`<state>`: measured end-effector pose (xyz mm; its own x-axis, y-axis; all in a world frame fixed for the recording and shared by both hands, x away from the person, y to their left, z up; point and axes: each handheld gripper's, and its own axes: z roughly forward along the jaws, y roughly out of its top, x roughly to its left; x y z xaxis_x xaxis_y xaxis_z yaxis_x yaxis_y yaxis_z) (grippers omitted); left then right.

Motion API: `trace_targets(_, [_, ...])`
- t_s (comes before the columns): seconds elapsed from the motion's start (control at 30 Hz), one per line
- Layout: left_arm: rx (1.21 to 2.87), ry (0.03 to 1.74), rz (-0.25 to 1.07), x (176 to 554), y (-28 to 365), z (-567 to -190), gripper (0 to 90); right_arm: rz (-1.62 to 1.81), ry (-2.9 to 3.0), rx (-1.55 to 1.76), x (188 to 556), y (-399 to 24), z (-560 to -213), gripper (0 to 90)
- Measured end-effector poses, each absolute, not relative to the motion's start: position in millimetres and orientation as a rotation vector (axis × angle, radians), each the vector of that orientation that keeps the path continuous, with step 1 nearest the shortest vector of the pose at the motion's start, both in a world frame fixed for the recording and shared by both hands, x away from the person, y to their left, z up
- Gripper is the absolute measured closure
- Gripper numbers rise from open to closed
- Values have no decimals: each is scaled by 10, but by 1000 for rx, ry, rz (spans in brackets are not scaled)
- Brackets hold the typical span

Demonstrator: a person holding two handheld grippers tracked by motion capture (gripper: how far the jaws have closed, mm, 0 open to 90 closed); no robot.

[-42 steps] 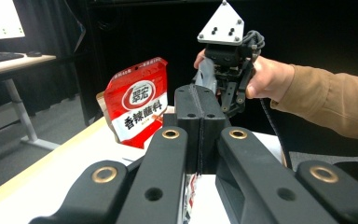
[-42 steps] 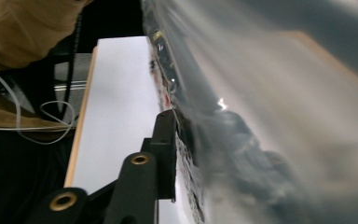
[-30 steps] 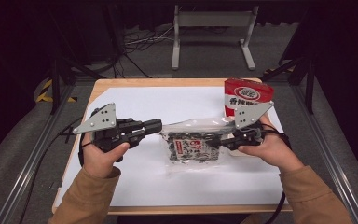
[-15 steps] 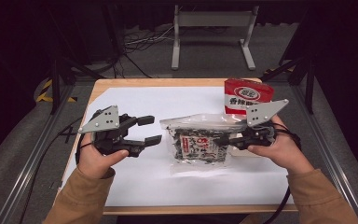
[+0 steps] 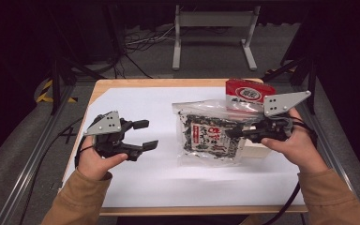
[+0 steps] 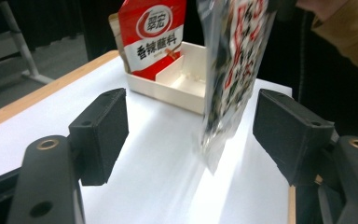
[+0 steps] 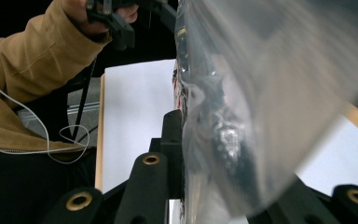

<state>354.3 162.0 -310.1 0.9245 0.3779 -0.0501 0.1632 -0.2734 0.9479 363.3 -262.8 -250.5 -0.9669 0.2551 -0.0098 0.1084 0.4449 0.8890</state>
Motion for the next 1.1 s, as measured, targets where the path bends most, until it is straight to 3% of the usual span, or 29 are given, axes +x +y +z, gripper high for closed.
trace_targets(1.1, [1871,493,219,3695,1743,-3292,210,1516,2364,494,3592,-3067,-1994,755])
